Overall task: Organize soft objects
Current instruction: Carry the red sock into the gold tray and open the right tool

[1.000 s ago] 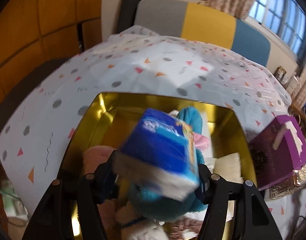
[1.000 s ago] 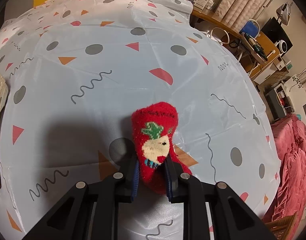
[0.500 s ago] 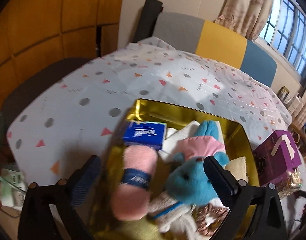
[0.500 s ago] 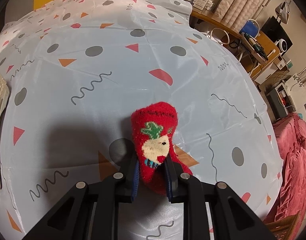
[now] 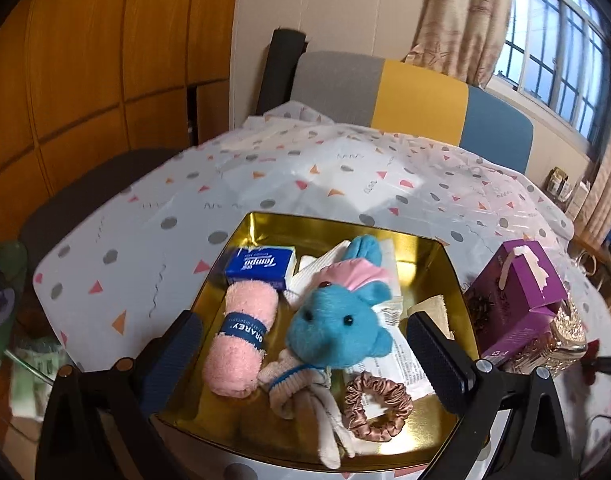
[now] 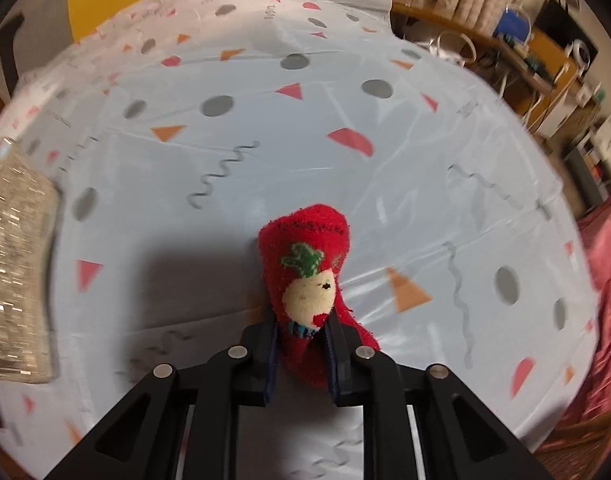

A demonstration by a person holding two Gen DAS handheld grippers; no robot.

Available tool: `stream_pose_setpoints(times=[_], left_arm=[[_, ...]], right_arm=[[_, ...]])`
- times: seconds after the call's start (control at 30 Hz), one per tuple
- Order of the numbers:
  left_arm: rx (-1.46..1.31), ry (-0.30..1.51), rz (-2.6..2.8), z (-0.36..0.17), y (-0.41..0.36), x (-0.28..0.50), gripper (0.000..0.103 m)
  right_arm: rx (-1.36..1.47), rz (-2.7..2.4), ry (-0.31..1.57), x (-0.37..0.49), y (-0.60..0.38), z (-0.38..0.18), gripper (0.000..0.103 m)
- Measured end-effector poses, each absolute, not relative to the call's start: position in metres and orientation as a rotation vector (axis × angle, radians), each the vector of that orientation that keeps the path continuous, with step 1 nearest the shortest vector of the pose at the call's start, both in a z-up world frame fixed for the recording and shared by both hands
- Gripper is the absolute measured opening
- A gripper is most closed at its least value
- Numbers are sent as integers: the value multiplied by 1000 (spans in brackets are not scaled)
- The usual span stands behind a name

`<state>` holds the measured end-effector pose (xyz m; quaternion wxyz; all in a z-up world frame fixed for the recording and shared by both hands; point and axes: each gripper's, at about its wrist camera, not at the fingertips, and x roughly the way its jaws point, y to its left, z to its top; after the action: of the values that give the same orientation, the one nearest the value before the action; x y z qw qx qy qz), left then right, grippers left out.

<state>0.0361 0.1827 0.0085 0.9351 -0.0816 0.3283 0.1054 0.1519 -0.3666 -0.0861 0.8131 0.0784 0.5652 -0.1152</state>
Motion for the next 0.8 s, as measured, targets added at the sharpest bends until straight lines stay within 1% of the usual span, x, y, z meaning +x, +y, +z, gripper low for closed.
stream_pose_setpoints(times=[0.07, 0.2, 0.27, 0.8], left_arm=[[-150, 670, 221, 7, 178, 34, 103], [-176, 704, 210, -1, 175, 33, 103], [-188, 730, 205, -4, 173, 34, 103], [-144, 781, 177, -12, 144, 35, 103]], right_arm=[[197, -214, 1188, 148, -360, -82, 18], [132, -215, 1198, 146, -345, -88, 18], [143, -207, 1197, 146, -342, -85, 18], [211, -70, 958, 105, -296, -30, 18]])
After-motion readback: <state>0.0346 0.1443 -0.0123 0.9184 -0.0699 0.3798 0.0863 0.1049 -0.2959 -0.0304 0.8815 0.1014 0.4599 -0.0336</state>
